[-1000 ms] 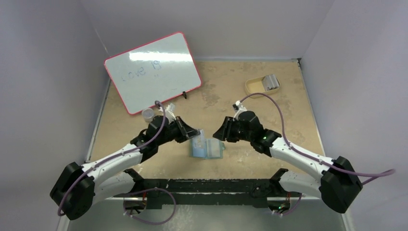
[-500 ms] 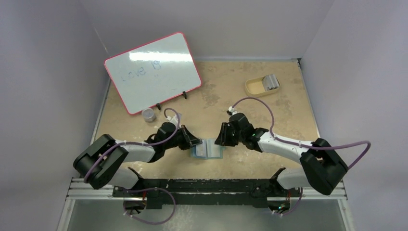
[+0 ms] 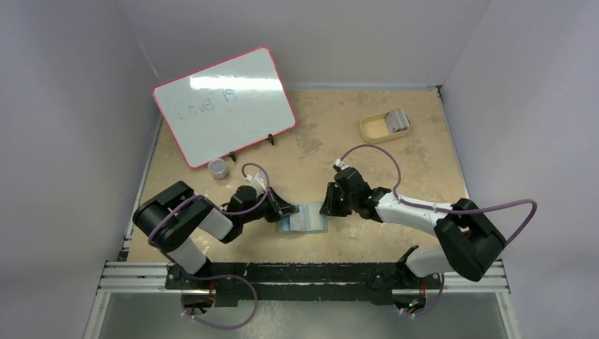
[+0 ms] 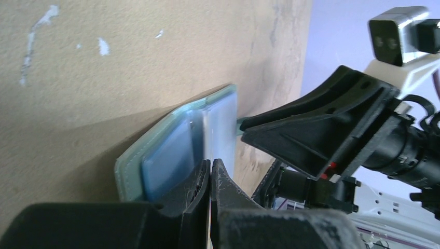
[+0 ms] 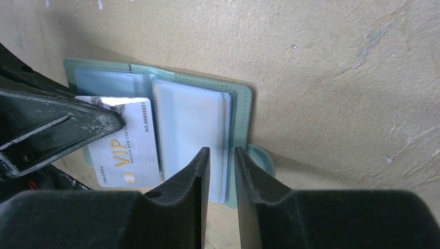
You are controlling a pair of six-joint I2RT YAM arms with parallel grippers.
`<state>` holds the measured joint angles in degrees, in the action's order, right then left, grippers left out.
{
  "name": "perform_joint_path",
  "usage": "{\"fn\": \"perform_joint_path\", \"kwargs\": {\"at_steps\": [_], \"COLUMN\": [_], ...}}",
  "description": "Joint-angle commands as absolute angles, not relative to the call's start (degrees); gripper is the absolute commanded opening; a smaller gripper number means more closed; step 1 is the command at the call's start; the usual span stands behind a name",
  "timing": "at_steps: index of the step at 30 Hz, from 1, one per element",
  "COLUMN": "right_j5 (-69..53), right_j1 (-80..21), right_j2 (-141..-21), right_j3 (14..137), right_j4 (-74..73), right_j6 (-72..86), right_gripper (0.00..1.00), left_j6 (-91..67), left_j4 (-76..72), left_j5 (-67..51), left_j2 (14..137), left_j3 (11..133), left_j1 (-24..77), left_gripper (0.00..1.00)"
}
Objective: Put the credit cards into the card holder
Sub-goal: Insert the credit card into the card holder.
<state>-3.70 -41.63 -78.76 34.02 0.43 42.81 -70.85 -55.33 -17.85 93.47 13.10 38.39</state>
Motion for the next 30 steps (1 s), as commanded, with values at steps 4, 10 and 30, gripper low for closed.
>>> {"fn": "perform_joint_path", "kwargs": {"at_steps": [4,10,30], "right_j5": [-1.01,-1.12,-2.24], "right_j1": [-41.92,-41.92,-41.92], "right_j2": [-78.84,-79.01,-79.6], "right_j3": [33.74,33.68,32.78], "right_j4": [0.51,0.89,3.18], "right_j6": [42.12,42.34,42.37], "right_gripper": [0.24,0.22,0.22], "left_j6": [-70.47,-66.79,-70.02], "left_j4": [-57.58,-49.76,-57.86], "left_j5": [-17.44,-15.24,-17.42], "left_j2": [88.55,85.71,91.4], "left_j3": [12.45,13.96,13.96], "left_j1": [38.47,38.49,38.52], "left_gripper": [0.0,0.0,0.0]}}
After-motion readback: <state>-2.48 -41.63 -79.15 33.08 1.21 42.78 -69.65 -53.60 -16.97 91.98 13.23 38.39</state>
